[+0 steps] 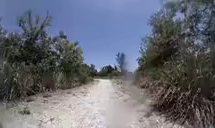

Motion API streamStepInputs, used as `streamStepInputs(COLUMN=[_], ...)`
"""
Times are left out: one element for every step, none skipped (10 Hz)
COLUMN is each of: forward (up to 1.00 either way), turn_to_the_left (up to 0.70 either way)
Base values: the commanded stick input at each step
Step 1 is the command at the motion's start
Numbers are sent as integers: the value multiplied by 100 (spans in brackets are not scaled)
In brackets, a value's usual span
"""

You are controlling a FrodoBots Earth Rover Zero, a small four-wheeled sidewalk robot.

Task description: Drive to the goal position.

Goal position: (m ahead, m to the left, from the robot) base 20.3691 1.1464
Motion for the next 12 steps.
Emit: streamStepInputs(forward=[45, 45, 45, 45, 45, 45, 45, 45, 45, 45, 45, 45], turn_to_the_left=[3, 0, 0, 0, 0, 0, 0, 0, 0, 0, 0, 0])
